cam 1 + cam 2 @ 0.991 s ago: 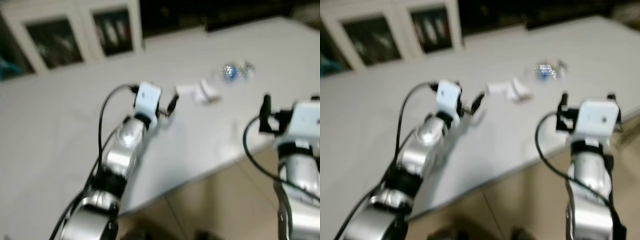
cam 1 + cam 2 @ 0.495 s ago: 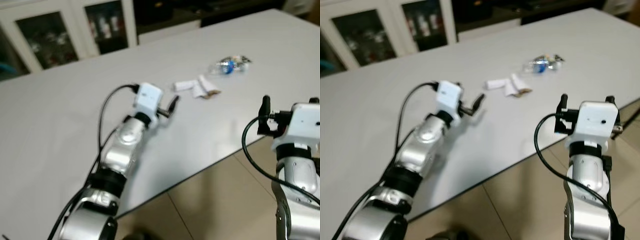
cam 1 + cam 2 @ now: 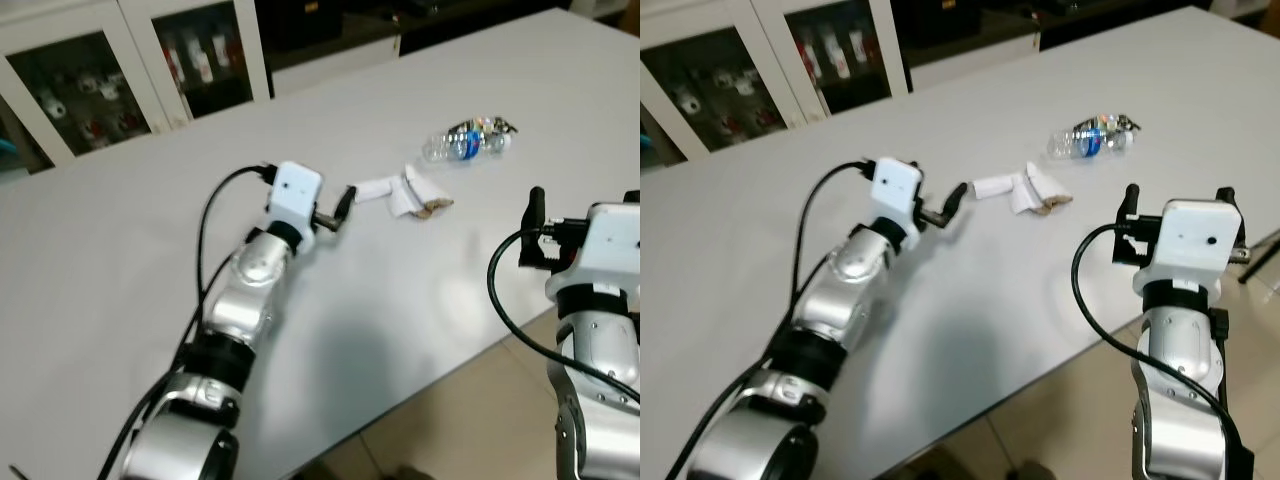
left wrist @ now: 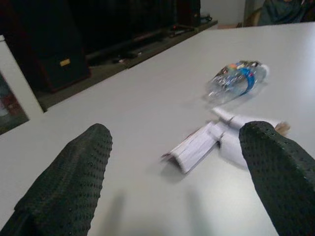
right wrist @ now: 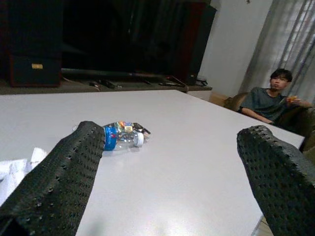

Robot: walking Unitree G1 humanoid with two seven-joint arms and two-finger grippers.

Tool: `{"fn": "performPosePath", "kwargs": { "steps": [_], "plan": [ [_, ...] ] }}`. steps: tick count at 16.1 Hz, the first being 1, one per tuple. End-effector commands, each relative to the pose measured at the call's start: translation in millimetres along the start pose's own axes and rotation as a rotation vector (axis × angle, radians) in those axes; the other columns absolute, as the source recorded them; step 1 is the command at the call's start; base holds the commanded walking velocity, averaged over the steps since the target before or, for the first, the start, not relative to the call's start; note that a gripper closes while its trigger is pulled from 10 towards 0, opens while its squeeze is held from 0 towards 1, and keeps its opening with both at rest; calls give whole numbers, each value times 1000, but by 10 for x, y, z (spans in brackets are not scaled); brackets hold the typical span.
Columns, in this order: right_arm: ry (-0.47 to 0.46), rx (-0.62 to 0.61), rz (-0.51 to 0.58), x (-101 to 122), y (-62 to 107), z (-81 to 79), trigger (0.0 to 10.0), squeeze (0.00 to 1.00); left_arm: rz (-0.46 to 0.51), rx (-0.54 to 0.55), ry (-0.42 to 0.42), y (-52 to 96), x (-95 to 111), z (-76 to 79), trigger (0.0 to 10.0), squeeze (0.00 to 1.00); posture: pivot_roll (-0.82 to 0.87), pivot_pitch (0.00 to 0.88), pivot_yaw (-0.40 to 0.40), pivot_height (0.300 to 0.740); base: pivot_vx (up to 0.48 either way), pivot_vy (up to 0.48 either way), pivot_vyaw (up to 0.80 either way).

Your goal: Picking trash to rubbish bin

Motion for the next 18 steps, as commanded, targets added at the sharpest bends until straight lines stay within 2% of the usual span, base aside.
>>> {"fn": "performPosePath", "kwargs": {
  "steps": [1,4,6,12,18],
  "plan": [
    [-17,7,-17,-24,12,-4,10000,0,-13,2,-6,-6,-30,22,10000,0,79,100,48,740,386,0,0],
    [-43,4,-39,-69,51,-24,10000,0,-37,47,4,14,-92,-55,10000,0,80,100,45,740,321,0,0],
    [-108,-13,-85,-137,144,-76,10000,0,-67,89,-13,52,-183,-141,10000,0,77,94,38,740,0,0,0],
    [-181,-22,-163,-242,279,-208,10000,0,-97,107,-13,89,-292,-134,10000,0,70,98,31,740,0,0,0],
    [-195,-73,-208,-369,304,-142,10000,0,-116,98,-30,130,-356,-144,10000,0,80,129,45,740,0,0,0]
  ]
}}
Point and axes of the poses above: a point about 5 cm out from each wrist's last joint towards the gripper, its own y axis pointing back from the gripper into the wrist, its own x axis along the axis of the wrist's last joint, z = x × y, the point moved 1 cm from there along -y, pointing out of the wrist towards the gripper, and after that the axes turned 3 degrees about y, right-handed, at the moved point
